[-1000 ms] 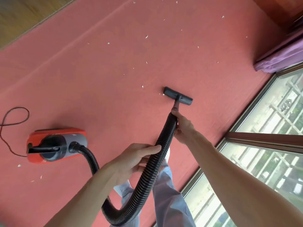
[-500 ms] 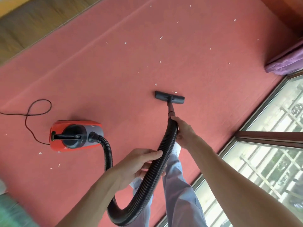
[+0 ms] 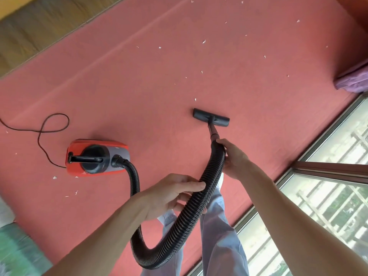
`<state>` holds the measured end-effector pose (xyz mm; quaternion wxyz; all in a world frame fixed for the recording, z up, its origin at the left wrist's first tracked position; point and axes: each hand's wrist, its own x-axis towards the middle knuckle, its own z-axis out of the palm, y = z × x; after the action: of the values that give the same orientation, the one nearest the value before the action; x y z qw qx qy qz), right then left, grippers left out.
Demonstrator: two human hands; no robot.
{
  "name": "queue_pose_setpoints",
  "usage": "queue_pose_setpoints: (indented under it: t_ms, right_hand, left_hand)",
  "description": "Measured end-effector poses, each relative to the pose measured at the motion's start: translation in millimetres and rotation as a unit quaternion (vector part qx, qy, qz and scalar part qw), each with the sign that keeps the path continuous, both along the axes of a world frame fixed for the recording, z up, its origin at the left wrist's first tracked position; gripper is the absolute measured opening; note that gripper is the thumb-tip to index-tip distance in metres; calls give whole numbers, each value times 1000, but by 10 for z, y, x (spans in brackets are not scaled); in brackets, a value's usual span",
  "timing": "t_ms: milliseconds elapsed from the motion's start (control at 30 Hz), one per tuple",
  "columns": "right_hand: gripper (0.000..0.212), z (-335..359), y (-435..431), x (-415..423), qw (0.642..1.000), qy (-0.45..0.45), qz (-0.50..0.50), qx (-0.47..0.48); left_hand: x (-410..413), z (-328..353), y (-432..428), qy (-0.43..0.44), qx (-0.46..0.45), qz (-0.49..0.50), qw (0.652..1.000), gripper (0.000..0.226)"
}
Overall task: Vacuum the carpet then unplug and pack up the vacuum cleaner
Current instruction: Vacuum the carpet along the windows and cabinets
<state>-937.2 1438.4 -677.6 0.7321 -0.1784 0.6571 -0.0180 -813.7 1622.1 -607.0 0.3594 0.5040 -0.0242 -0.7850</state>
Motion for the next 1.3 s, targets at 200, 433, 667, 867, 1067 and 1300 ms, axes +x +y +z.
queue_pose_setpoints:
  t_ms: [200, 433, 667, 867, 1067, 1300]
  right_hand:
    - [30, 2, 55, -11, 1000, -5, -3, 6]
    - [53, -226, 41, 334, 996, 67, -2, -65]
    - [52, -21, 158, 331, 992, 69, -10, -105]
    - [55, 9, 443, 294, 995, 59, 38, -68]
    - [54, -98, 200, 586, 988, 77, 93, -100]
    - [57, -168, -307, 736, 977, 102, 135, -131]
  left_hand:
    - [12, 20, -4, -12, -3, -11, 1000, 29]
    - [-259, -100, -88, -138, 77, 78, 984, 39]
    - [-3, 62, 197, -29, 0, 73, 997, 37]
    - [40, 114, 465, -12, 15, 56, 998, 31]
    - [1, -20, 237, -69, 54, 104, 991, 35]
    - [-174, -117, -401, -138, 73, 125, 980, 32]
